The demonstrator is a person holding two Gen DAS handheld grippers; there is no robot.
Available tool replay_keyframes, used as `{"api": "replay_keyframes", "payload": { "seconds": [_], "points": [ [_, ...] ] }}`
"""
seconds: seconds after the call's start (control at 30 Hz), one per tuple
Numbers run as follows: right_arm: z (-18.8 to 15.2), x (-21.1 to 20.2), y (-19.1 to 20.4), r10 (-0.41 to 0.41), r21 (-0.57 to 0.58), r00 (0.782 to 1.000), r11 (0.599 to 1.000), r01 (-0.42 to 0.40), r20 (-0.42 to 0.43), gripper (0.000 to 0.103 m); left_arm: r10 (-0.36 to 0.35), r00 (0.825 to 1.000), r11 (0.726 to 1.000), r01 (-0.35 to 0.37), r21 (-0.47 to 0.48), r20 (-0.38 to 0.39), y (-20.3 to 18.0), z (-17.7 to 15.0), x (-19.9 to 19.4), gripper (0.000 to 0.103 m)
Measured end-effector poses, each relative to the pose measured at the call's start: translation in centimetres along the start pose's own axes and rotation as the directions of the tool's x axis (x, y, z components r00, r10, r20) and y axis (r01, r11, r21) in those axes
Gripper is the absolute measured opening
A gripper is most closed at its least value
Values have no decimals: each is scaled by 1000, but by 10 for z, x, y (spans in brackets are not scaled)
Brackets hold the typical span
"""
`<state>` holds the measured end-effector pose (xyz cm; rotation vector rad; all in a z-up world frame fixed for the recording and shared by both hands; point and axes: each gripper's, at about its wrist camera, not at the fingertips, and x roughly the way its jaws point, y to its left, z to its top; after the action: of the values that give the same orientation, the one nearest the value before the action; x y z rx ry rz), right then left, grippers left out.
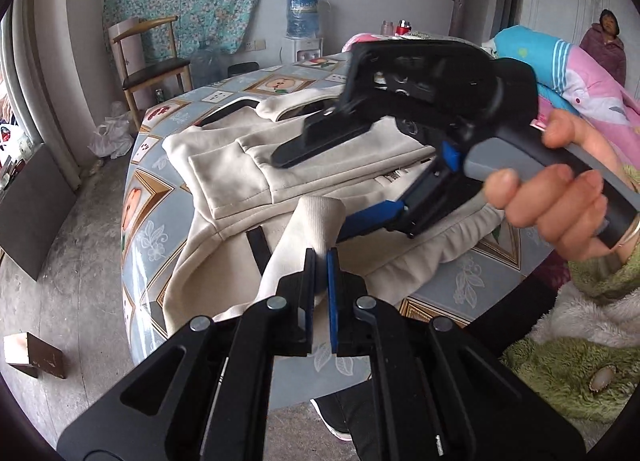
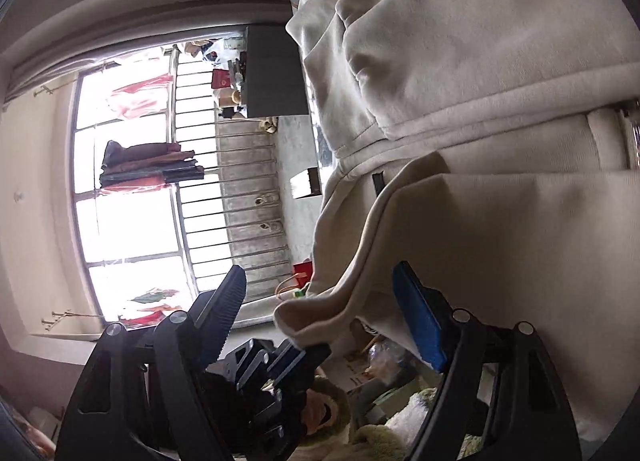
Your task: Fold large clothes
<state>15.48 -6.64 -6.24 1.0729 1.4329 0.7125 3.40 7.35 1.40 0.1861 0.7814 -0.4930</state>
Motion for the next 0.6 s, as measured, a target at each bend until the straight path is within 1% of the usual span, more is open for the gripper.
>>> {"api": "replay_keyframes", "payload": {
  "seconds": [0.03,0.1,0.2,0.23,0.27,0.3,0.33,0.37,0.53,0.57,0.6],
  "points": [
    [2,4,1,-25,-4,1000,1000,25,0,60,-5,1000,1000,5,-3,-2,0,-1,0,5],
    [6,10,2,-37,-2,999,999,37,-1,37,-13,1000,1000,12,-12,-7,1,-3,-1,5],
    [6,11,6,-54,-22,998,998,54,14,17,-3,1000,1000,3,-31,-13,4,-4,-1,7],
    [5,10,8,-51,-29,999,998,51,15,14,-7,1000,999,7,-41,-14,6,-4,-2,10],
    [4,7,7,-47,-33,999,998,48,13,11,-13,1000,999,13,-51,-16,8,-3,-3,25],
    [3,7,9,-42,-40,999,998,42,10,10,-16,1000,998,15,-65,-15,10,-3,-3,48],
    [3,5,9,-40,-44,999,998,40,11,9,-10,1000,997,9,-71,-9,10,-2,-3,57],
    [2,5,12,-38,-51,999,998,39,11,9,0,1000,998,0,-67,-2,11,-2,-2,60],
    [-2,5,26,-39,-97,999,994,40,8,9,27,999,999,-29,-36,-33,11,-1,24,60],
    [-3,1,26,-43,-108,999,993,44,7,9,41,998,999,-42,-29,-41,11,-1,31,59],
    [-4,1,29,-47,-116,999,992,47,7,9,56,997,998,-57,-22,-45,12,0,36,51]
  ]
}}
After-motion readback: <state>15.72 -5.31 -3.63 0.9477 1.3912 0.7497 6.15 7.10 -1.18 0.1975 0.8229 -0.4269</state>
